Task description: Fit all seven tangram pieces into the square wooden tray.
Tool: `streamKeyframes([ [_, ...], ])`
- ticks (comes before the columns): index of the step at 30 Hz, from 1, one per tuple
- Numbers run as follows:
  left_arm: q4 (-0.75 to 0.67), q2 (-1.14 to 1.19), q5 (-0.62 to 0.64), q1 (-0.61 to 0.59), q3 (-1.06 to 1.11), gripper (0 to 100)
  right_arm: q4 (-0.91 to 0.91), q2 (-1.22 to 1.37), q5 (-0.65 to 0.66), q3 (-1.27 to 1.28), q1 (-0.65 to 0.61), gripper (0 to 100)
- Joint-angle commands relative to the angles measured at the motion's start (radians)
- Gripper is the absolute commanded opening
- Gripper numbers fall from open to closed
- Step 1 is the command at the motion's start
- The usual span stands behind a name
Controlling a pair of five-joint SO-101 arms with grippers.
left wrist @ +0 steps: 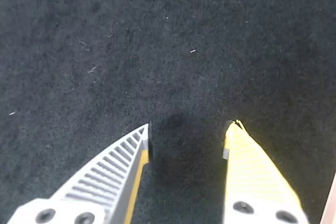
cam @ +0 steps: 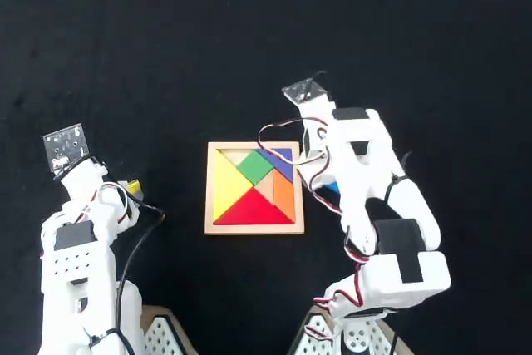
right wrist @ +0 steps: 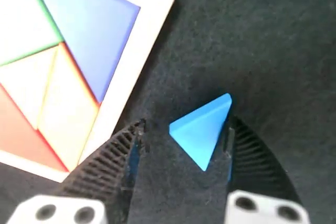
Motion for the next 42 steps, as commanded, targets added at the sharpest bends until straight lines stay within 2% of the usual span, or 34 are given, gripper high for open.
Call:
streamKeyframes([
  [1,-0.014,0.000,-0.002,0.008,-0.002,24,-0.008,-0.005,-0.008,0.008,0.003,24.0],
  [13,-0.014,0.002,-0.002,0.008,-0.002,24,-0.091,-0.005,-0.008,0.068,0.008,23.9],
  [19,-0.014,0.002,-0.002,0.008,-0.002,24,-0.087,-0.005,-0.002,0.070,0.008,13.7],
  [31,-0.014,0.002,-0.002,0.008,-0.002,24,-0.083,-0.012,0.006,0.065,0.008,12.7],
  [34,-0.014,0.002,-0.002,0.008,-0.002,24,-0.049,-0.036,0.068,0.033,0.006,12.7],
  [42,-0.014,0.003,-0.002,0.008,-0.002,24,0.227,-0.130,0.324,-0.294,-0.058,12.7],
])
